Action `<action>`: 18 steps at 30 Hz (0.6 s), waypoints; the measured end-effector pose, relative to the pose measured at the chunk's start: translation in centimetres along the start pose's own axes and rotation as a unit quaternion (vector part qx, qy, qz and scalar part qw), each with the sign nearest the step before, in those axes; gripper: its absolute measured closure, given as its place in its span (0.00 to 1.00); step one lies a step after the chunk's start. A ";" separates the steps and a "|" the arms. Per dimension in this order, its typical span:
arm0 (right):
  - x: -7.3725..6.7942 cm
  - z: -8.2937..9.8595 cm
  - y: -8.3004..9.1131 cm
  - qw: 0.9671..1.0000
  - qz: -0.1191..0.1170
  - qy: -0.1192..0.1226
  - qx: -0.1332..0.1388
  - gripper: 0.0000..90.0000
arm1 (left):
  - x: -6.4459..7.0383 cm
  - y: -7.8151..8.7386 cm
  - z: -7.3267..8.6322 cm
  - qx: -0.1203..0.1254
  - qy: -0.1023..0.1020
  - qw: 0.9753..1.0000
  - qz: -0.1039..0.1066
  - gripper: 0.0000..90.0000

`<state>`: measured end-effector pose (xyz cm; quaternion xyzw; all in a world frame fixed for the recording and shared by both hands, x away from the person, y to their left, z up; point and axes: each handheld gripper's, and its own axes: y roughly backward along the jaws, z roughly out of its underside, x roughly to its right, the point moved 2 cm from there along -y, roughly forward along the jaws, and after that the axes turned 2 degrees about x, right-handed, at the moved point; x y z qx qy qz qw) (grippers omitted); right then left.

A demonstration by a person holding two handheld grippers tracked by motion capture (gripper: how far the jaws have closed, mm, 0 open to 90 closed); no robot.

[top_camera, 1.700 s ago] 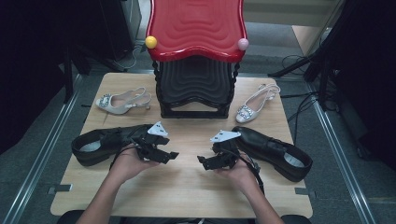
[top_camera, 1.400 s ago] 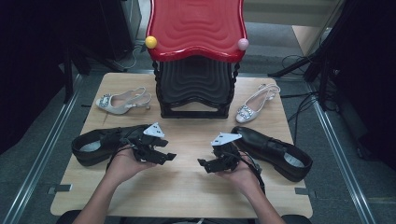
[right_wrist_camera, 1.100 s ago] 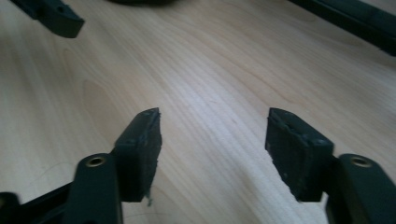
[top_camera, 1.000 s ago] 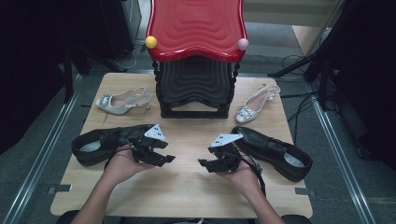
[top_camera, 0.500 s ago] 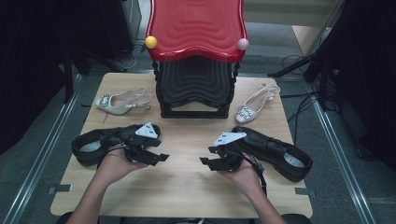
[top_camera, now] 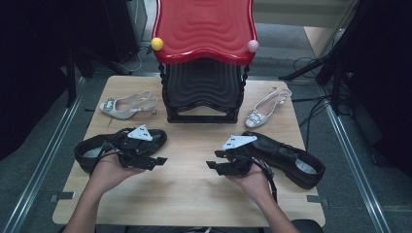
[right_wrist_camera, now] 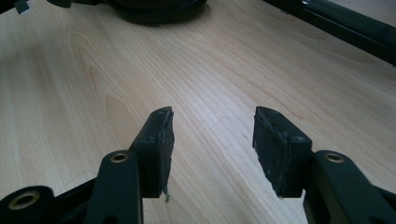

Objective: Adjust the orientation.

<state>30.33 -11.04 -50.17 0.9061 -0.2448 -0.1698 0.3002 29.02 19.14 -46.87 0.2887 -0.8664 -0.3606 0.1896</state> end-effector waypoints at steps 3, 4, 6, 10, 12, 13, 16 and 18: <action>0.0 -0.1 -0.1 1.000 0.001 0.001 0.002 0.55 | -0.1 0.4 0.2 0.000 -0.002 1.000 -0.002 0.41; 0.1 -0.2 -0.1 1.000 0.000 0.004 0.003 0.55 | -0.1 0.5 0.3 0.001 -0.003 1.000 -0.006 0.42; 0.1 -0.2 -0.1 1.000 -0.001 0.004 0.002 0.55 | -0.2 0.7 0.4 -0.002 -0.004 1.000 -0.010 0.42; 0.1 -0.3 -0.3 1.000 -0.005 0.004 0.000 0.55 | -0.3 1.0 0.7 -0.005 -0.004 1.000 -0.012 0.43; 0.0 -0.4 -0.4 1.000 -0.006 0.003 -0.001 0.55 | -0.4 1.2 0.8 -0.002 -0.005 1.000 -0.017 0.44; 0.0 -0.4 -0.5 1.000 -0.006 0.004 -0.002 0.55 | -0.4 1.3 0.9 -0.005 -0.003 1.000 -0.014 0.44; 0.0 -0.4 -0.7 1.000 -0.007 0.002 -0.007 0.54 | -0.5 1.4 1.0 -0.002 0.000 1.000 -0.017 0.44; 0.1 -0.3 -0.8 1.000 -0.007 0.004 -0.011 0.54 | -0.7 1.6 1.1 -0.005 0.001 1.000 -0.015 0.44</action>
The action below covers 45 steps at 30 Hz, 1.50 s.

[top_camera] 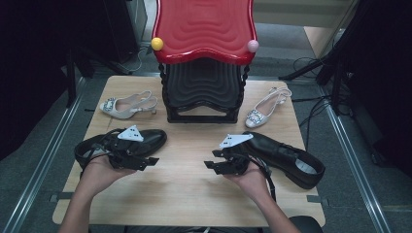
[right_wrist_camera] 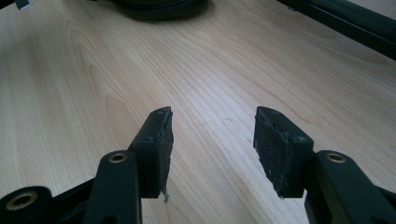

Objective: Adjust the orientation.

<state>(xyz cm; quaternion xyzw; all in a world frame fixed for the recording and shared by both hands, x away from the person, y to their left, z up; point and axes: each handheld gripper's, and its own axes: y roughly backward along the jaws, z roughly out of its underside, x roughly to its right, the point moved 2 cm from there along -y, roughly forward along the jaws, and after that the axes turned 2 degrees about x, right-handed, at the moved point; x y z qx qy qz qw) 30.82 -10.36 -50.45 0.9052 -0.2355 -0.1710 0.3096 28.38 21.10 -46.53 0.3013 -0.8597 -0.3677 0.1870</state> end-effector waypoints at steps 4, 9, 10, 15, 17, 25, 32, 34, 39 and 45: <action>0.0 0.0 -0.1 1.000 -0.001 0.000 -0.002 0.53 | -0.7 0.8 0.4 0.007 0.014 1.000 -0.009 0.44; 0.0 0.0 -0.3 1.000 -0.005 -0.004 -0.006 0.51 | -1.3 1.6 0.8 0.006 0.020 1.000 -0.021 0.45; -0.1 0.0 -0.3 1.000 -0.004 -0.003 -0.006 0.51 | -1.5 1.8 1.0 0.004 0.023 0.999 -0.023 0.45; -0.2 -0.1 -0.6 1.000 -0.005 0.003 -0.010 0.51 | -2.2 2.4 1.6 0.003 0.038 0.999 -0.028 0.46; -0.2 -0.1 -0.6 1.000 -0.006 0.003 -0.011 0.51 | -2.4 2.8 1.9 0.005 0.040 0.999 -0.034 0.46; -0.2 -0.2 -0.7 1.000 -0.011 0.003 -0.009 0.50 | -3.4 4.3 2.9 0.015 0.055 0.997 -0.046 0.47; -0.1 -0.2 -1.0 1.000 -0.010 0.006 -0.015 0.50 | -4.2 5.4 3.9 0.018 0.071 0.996 -0.059 0.47; -0.1 -0.3 -1.0 1.000 -0.011 0.007 -0.013 0.50 | -4.6 5.8 4.2 0.018 0.080 0.994 -0.065 0.47; -0.1 -0.3 -1.1 1.000 -0.011 0.007 -0.015 0.50 | -5.2 7.0 5.0 0.026 0.092 0.992 -0.077 0.48; -0.2 -0.3 -1.3 1.000 -0.012 0.008 -0.018 0.50 | -6.0 8.1 6.0 0.027 0.113 0.989 -0.093 0.49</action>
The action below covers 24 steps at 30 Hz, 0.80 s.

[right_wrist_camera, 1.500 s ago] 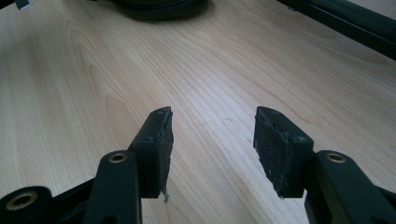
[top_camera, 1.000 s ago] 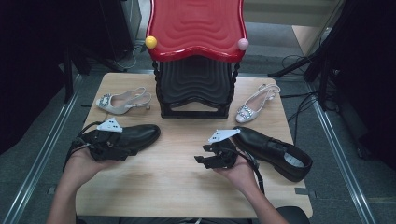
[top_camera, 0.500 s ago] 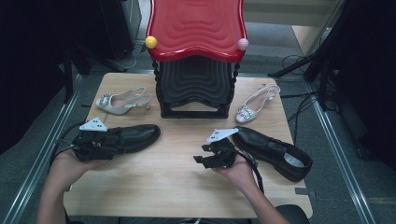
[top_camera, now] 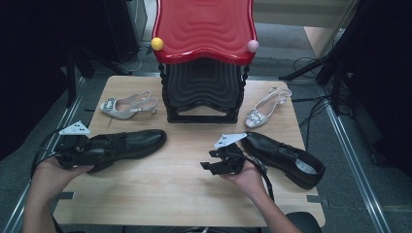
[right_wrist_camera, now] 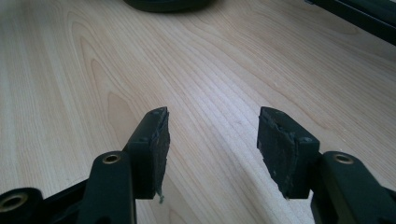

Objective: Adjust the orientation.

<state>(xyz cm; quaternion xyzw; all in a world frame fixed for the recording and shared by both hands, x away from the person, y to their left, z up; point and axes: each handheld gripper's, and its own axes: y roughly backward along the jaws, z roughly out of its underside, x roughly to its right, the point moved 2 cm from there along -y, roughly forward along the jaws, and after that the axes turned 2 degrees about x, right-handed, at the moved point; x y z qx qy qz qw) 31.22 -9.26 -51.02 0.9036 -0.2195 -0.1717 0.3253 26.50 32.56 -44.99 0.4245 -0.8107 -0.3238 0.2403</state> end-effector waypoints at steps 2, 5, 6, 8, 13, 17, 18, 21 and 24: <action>0.0 0.0 -0.1 1.000 0.000 0.000 0.000 0.50 | -0.5 0.1 0.3 -0.004 0.006 1.000 -0.002 0.49; -0.1 0.0 -0.1 1.000 0.000 -0.001 -0.001 0.50 | -1.0 -0.3 0.7 -0.004 0.016 1.000 0.000 0.49; -0.1 0.0 -0.2 1.000 0.000 -0.002 -0.002 0.50 | -1.1 -0.5 0.8 -0.007 0.019 1.000 0.000 0.49; -0.1 0.0 -0.2 1.000 0.000 -0.001 -0.003 0.50 | -1.2 -1.2 0.9 -0.017 0.016 1.000 0.000 0.49; 0.0 0.0 -0.3 1.000 0.001 -0.001 -0.004 0.50 | -0.7 -3.1 0.7 -0.021 0.006 1.000 0.011 0.51; 0.1 0.0 -0.2 1.000 0.003 -0.001 -0.002 0.50 | -0.5 -4.4 0.7 -0.021 0.003 1.000 0.008 0.56; 0.1 0.0 -0.2 1.000 0.003 -0.002 -0.002 0.50 | -0.4 -4.6 0.7 -0.022 0.001 1.000 0.007 0.56; 0.1 0.1 -0.2 1.000 0.004 -0.003 -0.003 0.50 | -0.5 -5.3 0.7 -0.021 -0.004 1.000 0.017 0.62; 0.1 0.2 -0.2 1.000 0.004 -0.003 -0.004 0.50 | -0.7 -5.5 0.5 -0.019 0.002 0.999 0.034 0.69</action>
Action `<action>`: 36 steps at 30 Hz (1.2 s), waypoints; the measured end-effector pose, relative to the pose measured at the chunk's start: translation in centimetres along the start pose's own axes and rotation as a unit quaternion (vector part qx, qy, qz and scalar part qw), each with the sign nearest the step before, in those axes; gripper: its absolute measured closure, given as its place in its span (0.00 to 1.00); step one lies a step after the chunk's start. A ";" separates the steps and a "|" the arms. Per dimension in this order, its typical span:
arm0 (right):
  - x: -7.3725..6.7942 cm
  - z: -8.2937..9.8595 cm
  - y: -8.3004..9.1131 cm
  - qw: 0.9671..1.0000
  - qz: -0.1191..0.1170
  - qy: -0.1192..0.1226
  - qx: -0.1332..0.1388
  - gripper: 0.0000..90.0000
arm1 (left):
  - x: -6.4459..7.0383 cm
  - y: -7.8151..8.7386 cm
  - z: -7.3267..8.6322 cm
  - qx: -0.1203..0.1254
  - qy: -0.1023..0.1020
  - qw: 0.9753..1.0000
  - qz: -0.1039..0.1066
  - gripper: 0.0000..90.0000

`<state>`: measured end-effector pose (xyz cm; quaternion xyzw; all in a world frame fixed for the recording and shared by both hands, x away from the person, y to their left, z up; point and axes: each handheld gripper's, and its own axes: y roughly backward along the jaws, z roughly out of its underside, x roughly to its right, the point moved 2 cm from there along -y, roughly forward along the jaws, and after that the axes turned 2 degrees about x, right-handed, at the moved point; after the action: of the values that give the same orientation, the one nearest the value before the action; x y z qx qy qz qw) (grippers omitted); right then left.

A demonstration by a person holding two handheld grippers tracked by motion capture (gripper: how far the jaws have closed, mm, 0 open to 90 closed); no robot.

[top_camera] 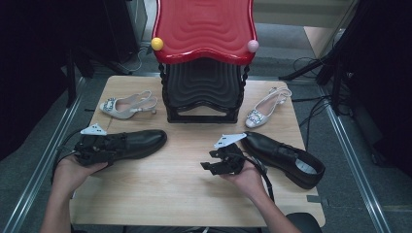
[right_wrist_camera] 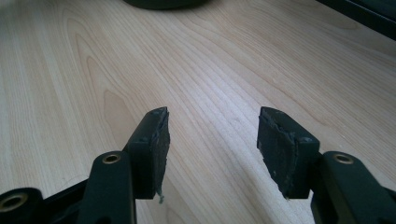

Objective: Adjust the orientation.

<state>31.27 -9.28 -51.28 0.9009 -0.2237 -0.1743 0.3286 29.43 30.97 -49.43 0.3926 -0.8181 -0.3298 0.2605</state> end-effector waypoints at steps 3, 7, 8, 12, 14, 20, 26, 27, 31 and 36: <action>0.0 0.1 0.1 1.000 0.003 -0.002 0.001 0.50 | -0.3 0.3 -0.1 0.000 0.018 1.000 0.023 0.77; 0.1 0.2 0.4 1.000 0.005 -0.002 0.006 0.50 | 0.0 0.3 -0.4 0.004 0.005 0.999 0.032 0.85; 0.1 0.2 0.4 1.000 0.005 -0.002 0.006 0.50 | 0.2 0.3 -0.5 0.004 0.000 0.999 0.042 0.85; 0.1 0.3 0.6 1.000 0.007 -0.007 0.008 0.50 | 0.9 0.1 -1.3 0.001 0.000 0.999 0.051 0.88; 0.2 0.5 0.8 1.000 0.010 -0.009 0.009 0.50 | 1.6 -0.2 -2.1 0.005 -0.005 0.998 0.061 0.89; 0.2 0.8 1.3 1.000 0.014 -0.013 0.014 0.50 | 2.9 -0.7 -3.4 0.008 -0.008 0.997 0.079 0.88; 0.2 1.3 1.7 0.999 0.019 -0.022 0.017 0.50 | 4.8 -1.9 -4.9 0.000 -0.027 0.995 0.093 0.88; 0.2 1.4 1.9 0.999 0.022 -0.022 0.016 0.50 | 5.5 -2.3 -5.4 -0.002 -0.034 0.994 0.100 0.88; 0.3 1.8 2.2 0.999 0.028 -0.028 0.018 0.50 | 6.4 -3.0 -6.1 -0.003 -0.038 0.993 0.109 0.88; 0.3 2.2 2.5 0.999 0.034 -0.032 0.019 0.50 | 8.2 -4.0 -7.0 -0.005 -0.051 0.991 0.123 0.88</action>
<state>29.77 -12.27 -51.20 0.8929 -0.2674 -0.1874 0.3100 31.54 20.06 -46.51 0.2704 -0.8705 -0.3194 0.2589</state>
